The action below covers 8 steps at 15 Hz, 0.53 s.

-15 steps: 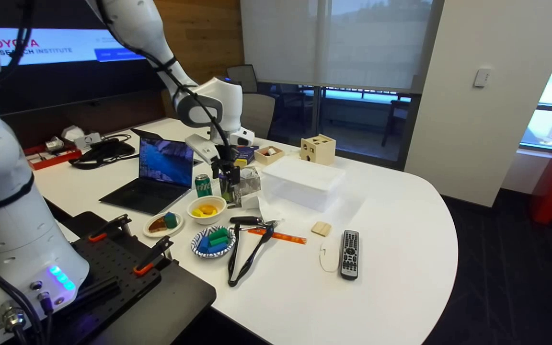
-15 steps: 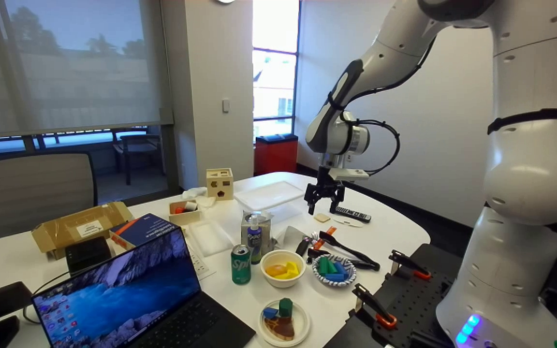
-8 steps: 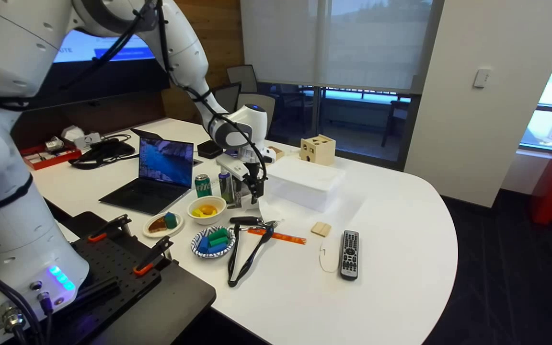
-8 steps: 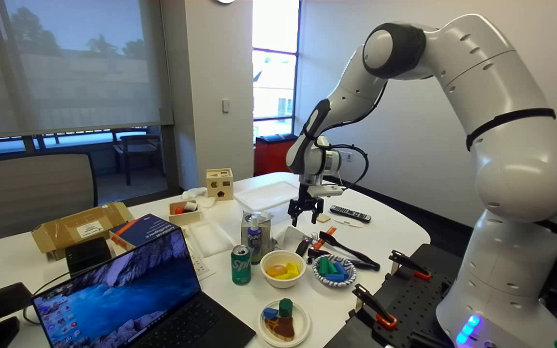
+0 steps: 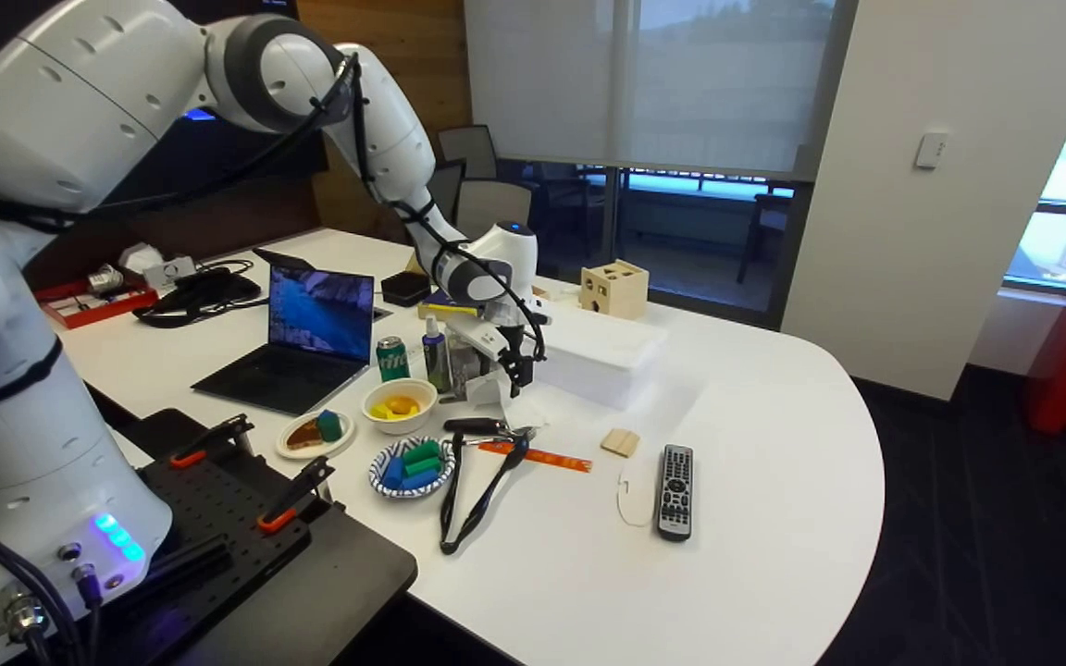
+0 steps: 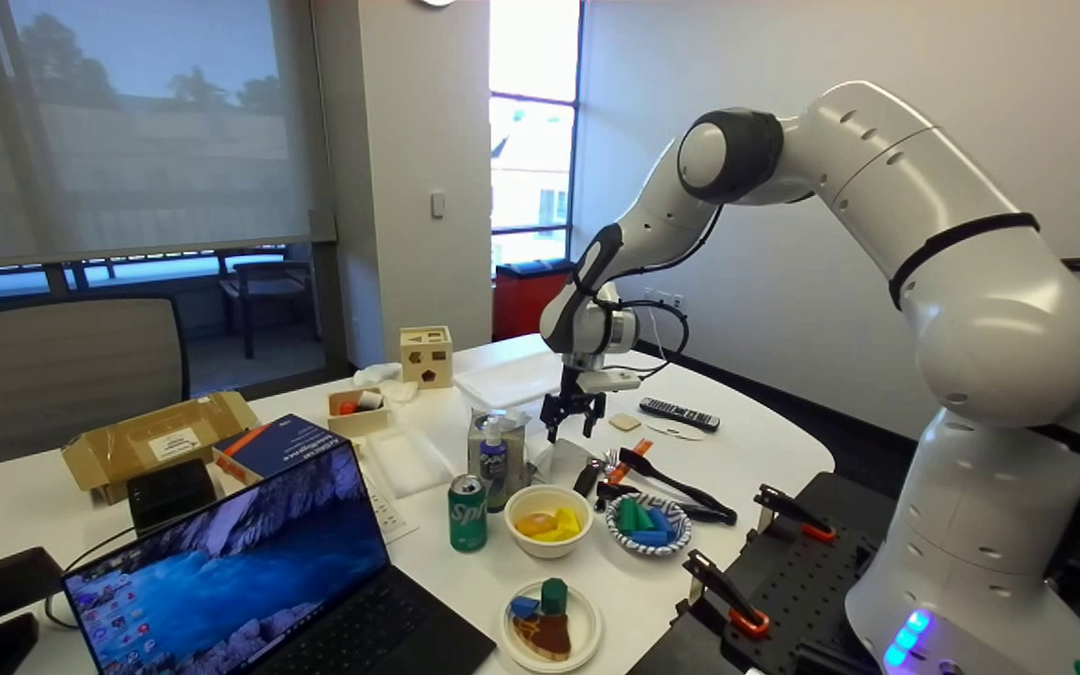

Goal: Use the white napkin to wipe the laptop screen.

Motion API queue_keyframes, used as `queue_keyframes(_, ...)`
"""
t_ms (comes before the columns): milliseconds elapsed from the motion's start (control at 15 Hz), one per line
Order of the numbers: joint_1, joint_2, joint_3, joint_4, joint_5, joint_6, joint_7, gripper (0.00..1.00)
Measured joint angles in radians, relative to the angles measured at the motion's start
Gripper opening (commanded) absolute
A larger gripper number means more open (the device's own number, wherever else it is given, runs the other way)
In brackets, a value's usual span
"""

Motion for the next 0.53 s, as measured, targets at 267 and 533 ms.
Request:
queue_keyframes(267, -0.021, 0.079, 0.040, 0.080, 0.000, 0.000, 0.000, 1.00)
queue_keyframes(533, -0.025, 0.142, 0.055, 0.146, 0.000, -0.002, 0.000, 0.56)
